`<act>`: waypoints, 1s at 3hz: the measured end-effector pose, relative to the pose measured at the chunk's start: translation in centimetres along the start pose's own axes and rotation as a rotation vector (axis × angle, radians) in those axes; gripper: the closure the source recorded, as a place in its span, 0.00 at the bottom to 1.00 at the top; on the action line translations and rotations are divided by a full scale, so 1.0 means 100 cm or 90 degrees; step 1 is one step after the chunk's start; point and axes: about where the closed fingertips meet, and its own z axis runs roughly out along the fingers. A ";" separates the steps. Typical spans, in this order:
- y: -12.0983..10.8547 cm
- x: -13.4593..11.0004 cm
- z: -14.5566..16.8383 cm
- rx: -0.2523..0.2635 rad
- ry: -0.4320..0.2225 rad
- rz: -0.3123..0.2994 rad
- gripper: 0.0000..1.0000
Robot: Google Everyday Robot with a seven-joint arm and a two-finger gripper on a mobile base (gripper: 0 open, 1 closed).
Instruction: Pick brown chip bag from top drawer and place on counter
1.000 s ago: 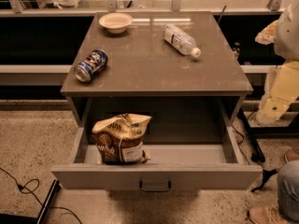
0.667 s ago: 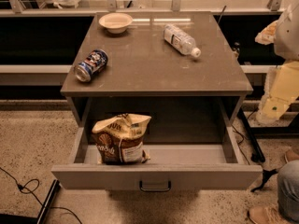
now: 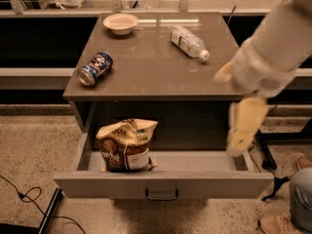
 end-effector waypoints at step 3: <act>0.035 -0.047 0.080 -0.076 -0.063 -0.073 0.00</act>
Offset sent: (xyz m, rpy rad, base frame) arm -0.0221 0.0534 -0.0494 0.0409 0.0713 0.1273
